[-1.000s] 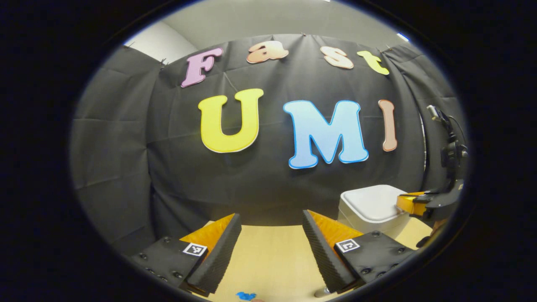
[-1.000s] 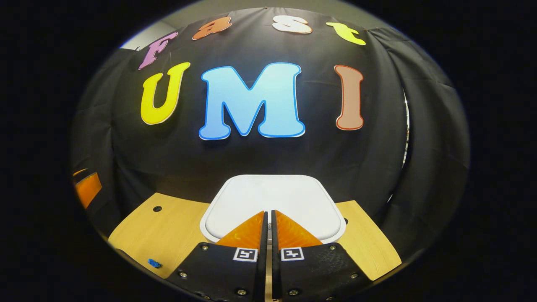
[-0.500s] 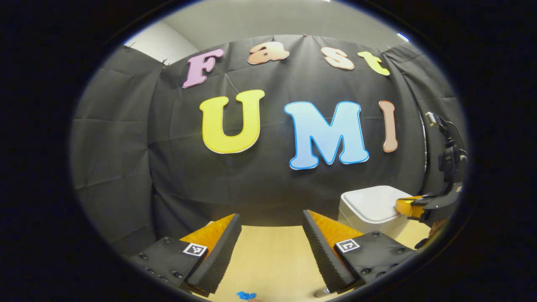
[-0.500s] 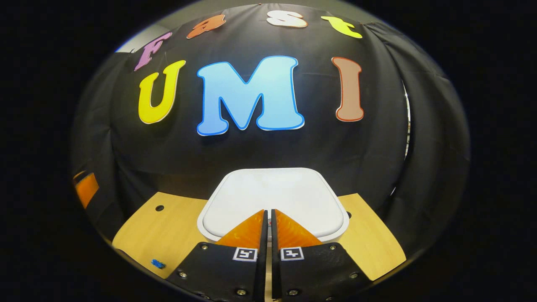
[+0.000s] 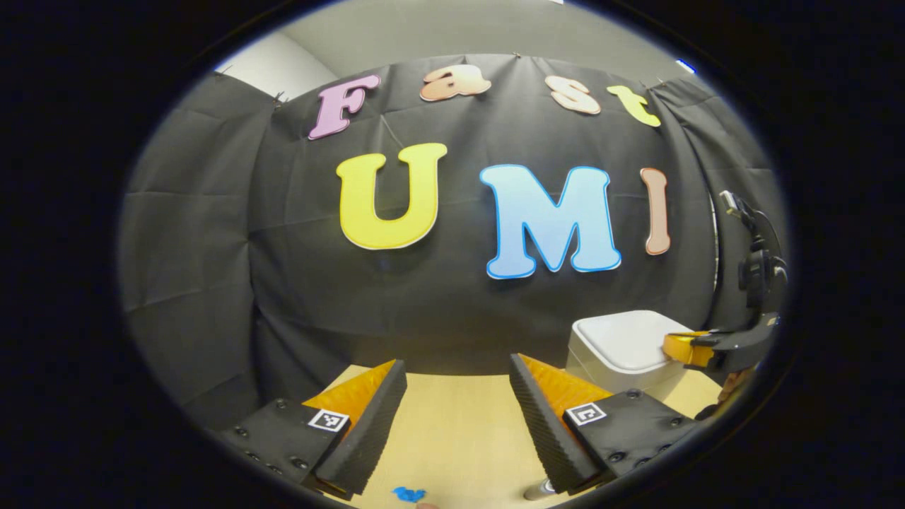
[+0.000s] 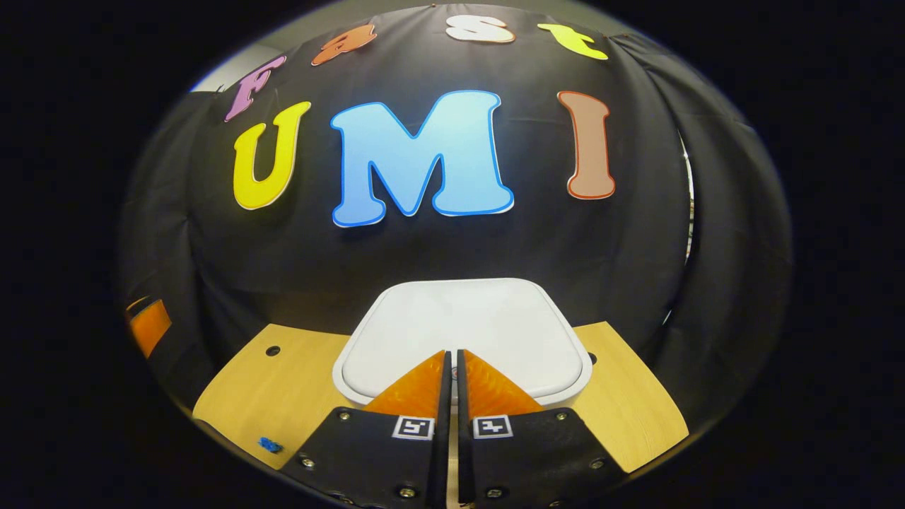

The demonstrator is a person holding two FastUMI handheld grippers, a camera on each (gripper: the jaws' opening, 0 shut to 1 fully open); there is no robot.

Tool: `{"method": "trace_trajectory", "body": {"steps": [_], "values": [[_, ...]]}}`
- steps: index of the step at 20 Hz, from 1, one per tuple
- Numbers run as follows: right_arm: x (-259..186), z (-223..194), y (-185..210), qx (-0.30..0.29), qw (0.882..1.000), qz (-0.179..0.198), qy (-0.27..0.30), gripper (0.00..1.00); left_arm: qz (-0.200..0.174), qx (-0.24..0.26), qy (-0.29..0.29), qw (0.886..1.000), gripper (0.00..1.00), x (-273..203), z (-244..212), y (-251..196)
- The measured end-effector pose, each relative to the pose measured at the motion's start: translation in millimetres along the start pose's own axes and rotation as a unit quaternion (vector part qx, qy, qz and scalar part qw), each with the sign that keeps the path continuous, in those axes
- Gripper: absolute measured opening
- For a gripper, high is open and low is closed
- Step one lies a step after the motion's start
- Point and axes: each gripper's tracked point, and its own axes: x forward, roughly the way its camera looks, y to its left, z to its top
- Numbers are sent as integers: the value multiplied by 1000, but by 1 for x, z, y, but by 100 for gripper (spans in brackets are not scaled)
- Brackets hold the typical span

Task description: Press the lid of the desktop garbage bin to open it, pick up the crumpled paper on the desktop and throw it into the bin, then pick up the pop can on the desktop and drop it into the bin, and finally close the garbage bin lid.

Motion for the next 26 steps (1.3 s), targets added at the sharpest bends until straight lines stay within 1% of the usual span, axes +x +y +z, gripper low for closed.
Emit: {"method": "trace_trajectory", "body": {"steps": [1,2,8,10,11,12,19,22,24,25,26], "values": [[0,1,0,-1,1000,1,-1,6,0,-1,1,1000,95,-1,0,0],[1,0,0,-4,1000,1,-1,6,1,-1,1,1000,100,0,0,1],[-4,10,1,-27,999,-9,-23,5,3,6,-5,1000,100,2,4,1],[-8,12,5,-28,999,-4,-25,6,4,8,-7,1000,100,1,4,0],[-10,14,4,-29,999,-3,-28,6,4,7,-7,1000,95,2,4,0],[-13,15,6,-29,999,-2,-31,6,3,6,-6,1000,100,1,4,1],[-33,37,4,-21,997,-7,-69,5,2,6,-11,1000,100,-4,6,0],[-38,41,5,-23,997,-7,-78,5,2,4,-11,1000,100,-9,7,1],[-40,38,6,-25,997,-5,-73,5,5,3,-12,1000,100,-11,8,3],[-40,38,6,-27,997,-5,-72,5,6,2,-12,1000,96,-12,8,4],[-40,37,7,-29,997,-5,-72,5,8,1,-12,1000,100,-13,7,6]]}}
